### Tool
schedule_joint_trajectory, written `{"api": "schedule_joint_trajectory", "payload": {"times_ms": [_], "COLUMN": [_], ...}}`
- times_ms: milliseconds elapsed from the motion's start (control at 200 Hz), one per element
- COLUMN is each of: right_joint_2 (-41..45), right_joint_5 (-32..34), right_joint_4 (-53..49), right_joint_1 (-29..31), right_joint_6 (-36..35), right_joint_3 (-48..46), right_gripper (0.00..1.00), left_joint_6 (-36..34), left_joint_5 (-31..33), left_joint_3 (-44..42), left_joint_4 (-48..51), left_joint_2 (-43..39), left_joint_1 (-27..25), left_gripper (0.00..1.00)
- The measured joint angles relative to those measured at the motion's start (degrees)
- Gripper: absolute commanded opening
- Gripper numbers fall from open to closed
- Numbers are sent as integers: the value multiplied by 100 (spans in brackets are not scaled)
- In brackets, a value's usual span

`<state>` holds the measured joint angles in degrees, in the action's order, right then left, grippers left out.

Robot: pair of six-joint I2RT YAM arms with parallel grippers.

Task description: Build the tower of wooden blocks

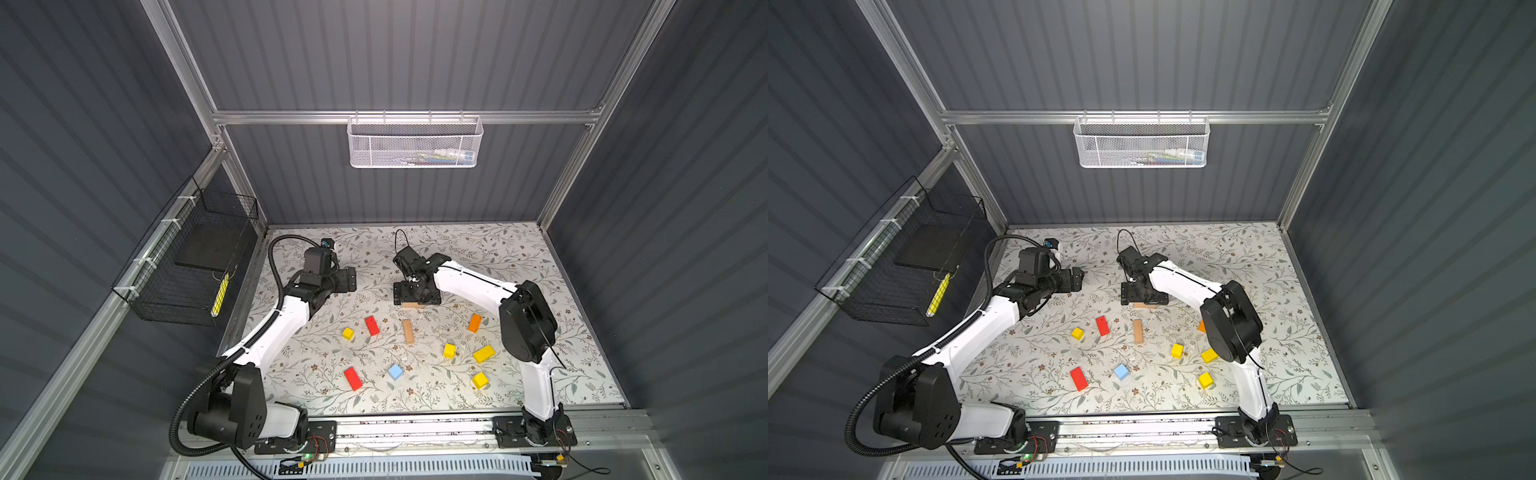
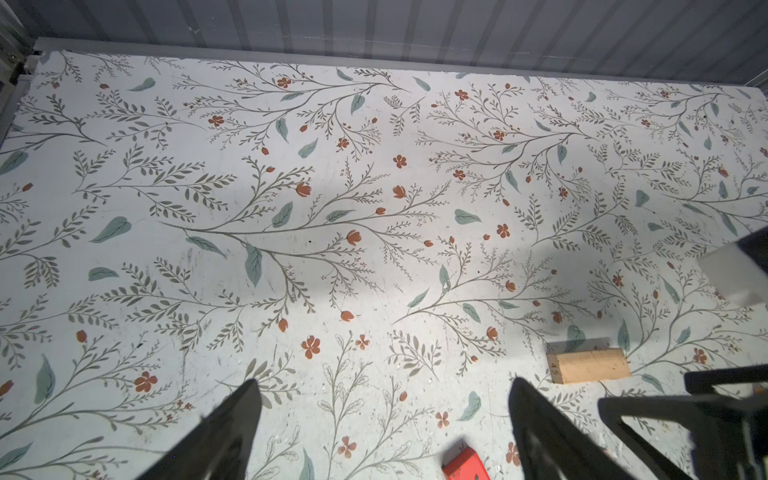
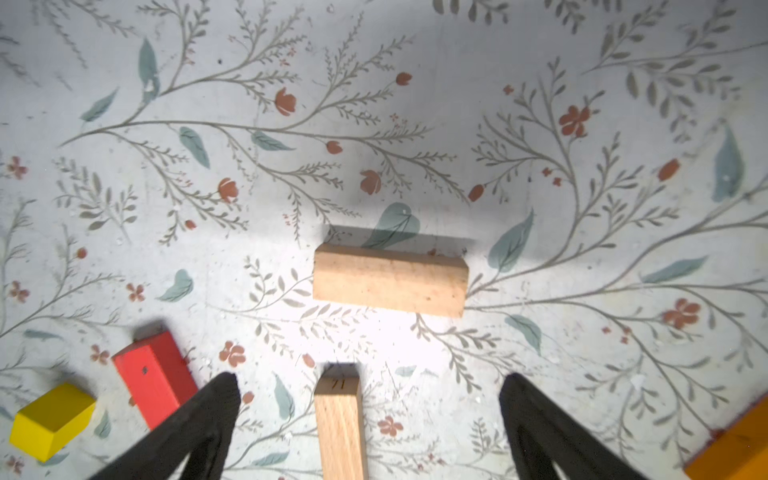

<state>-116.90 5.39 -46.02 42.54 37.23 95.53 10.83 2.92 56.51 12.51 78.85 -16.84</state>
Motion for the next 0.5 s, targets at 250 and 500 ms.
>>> {"api": "schedule_joint_trajectory", "payload": {"times_ms": [250, 500], "right_joint_2": [595, 713], "right_joint_5": [-15, -586], "right_joint_4": [-70, 98], "right_joint_1": [404, 870], "right_joint_6": [-162, -243], "right_joint_3": [-603, -1106], "right_gripper": [87, 43], "left_joint_6": [17, 44], "left_joint_5": [0, -2], "left_joint_3": [-2, -114], "left_joint_4": [35, 50], "left_joint_2": [-76, -195], "left_joint_1": [0, -7], "left_gripper": [93, 92]}}
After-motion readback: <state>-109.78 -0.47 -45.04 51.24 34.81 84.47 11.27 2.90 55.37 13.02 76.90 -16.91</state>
